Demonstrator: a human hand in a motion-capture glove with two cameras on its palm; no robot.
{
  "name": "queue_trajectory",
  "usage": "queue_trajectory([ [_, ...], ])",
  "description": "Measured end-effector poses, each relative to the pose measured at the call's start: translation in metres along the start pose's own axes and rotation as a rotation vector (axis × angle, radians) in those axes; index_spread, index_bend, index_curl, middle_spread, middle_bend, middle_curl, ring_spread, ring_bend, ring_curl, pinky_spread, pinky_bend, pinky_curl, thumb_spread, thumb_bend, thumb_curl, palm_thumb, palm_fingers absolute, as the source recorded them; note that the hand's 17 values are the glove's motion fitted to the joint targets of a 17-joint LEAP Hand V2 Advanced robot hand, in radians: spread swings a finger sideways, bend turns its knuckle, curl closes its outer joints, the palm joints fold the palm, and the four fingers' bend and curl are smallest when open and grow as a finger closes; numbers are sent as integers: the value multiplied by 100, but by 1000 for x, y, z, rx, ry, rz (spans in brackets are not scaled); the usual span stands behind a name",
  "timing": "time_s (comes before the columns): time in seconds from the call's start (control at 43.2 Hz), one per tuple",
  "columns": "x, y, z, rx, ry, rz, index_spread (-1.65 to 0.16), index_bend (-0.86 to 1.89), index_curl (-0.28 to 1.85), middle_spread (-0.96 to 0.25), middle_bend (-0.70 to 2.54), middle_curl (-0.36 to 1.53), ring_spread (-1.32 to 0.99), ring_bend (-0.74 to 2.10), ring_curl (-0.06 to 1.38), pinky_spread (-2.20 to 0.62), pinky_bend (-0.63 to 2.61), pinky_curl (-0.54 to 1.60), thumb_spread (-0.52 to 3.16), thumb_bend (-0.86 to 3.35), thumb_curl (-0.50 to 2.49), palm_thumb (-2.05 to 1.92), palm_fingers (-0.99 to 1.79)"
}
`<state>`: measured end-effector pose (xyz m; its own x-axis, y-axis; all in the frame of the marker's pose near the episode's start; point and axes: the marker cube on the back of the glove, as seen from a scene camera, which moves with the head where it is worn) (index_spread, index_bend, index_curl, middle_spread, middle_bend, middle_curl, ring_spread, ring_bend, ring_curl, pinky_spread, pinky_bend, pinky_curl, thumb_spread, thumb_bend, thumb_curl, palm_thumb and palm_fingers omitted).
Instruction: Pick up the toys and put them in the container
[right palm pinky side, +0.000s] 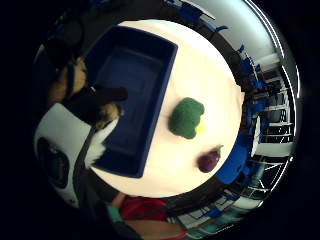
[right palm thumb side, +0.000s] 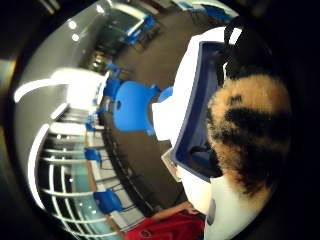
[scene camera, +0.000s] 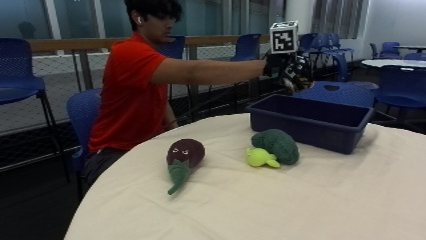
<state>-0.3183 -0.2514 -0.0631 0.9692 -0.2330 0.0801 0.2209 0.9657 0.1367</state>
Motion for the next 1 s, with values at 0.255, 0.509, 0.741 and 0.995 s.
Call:
queue_trajectory([
  [0.255, 13, 6, 22, -134, -106, -68, -41, 14, 70, -31, 14, 42, -32, 45, 32, -14, 102, 40, 115, -4, 61, 38, 7],
  [0.509, 77, 37, 19, -126, 10, -82, -35, 4, 40, -13, 14, 35, -8, 19, 21, 5, 112, 37, 109, -6, 45, -1, -27],
  [0.741, 176, 86, 25, -155, 43, 46, -34, 9, 31, -9, 13, 32, -2, 16, 22, 11, 107, 35, 105, -7, 37, -8, -27],
  [0.995, 287, 146, 24, -161, 48, 168, -34, 12, 27, -8, 12, 28, 1, 15, 21, 12, 102, 33, 101, -8, 30, -10, -27],
])
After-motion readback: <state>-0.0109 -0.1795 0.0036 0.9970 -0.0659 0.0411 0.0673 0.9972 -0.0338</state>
